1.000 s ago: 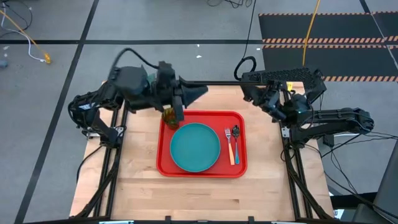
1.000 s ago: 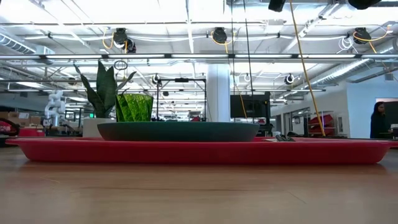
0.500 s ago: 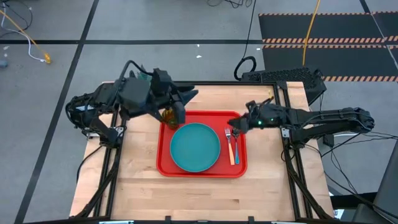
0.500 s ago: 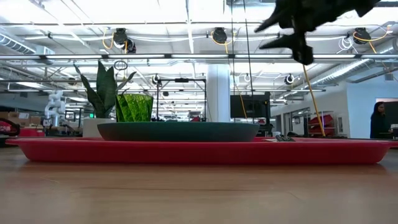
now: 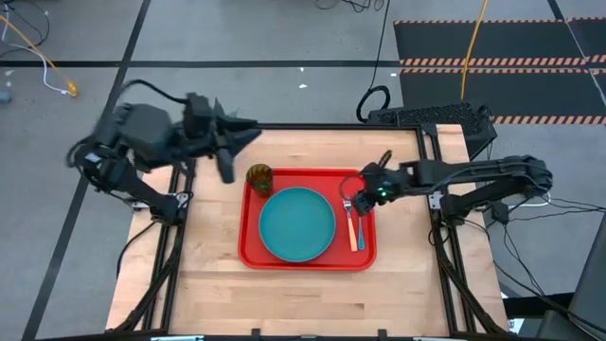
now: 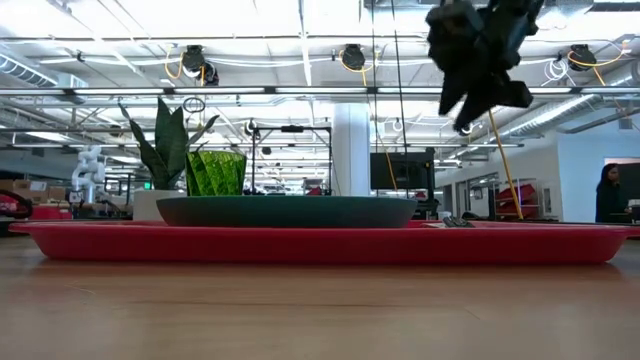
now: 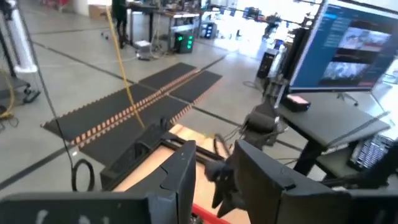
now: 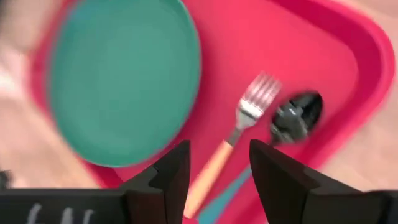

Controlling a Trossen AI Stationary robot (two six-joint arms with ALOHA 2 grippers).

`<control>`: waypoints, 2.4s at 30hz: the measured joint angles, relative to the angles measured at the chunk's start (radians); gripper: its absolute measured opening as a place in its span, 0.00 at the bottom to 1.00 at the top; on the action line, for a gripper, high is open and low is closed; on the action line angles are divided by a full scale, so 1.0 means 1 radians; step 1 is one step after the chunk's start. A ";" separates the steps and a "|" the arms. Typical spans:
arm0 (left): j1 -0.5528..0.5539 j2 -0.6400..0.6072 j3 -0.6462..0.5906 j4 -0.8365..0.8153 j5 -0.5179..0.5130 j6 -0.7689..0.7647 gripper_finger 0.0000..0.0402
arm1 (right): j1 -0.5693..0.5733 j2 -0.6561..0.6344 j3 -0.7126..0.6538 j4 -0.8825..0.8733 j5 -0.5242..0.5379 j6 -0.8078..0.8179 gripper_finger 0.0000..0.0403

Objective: Pick and place plate/cup/fork/spoon on tray
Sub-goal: Put the yellow fork on the red tray between the blue plate and the blue spoon

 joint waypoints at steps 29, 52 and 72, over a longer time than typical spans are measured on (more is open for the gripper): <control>0.001 -0.070 -0.001 -0.237 -0.006 -0.138 0.28 | -0.044 0.098 0.019 -0.064 -0.022 0.206 0.39; 0.000 -0.057 -0.001 -0.308 -0.007 -0.156 0.28 | -0.053 0.335 0.018 0.080 -0.064 0.287 0.38; 0.000 -0.057 -0.001 -0.320 -0.006 -0.154 0.28 | -0.059 0.405 0.017 0.121 -0.072 0.349 0.38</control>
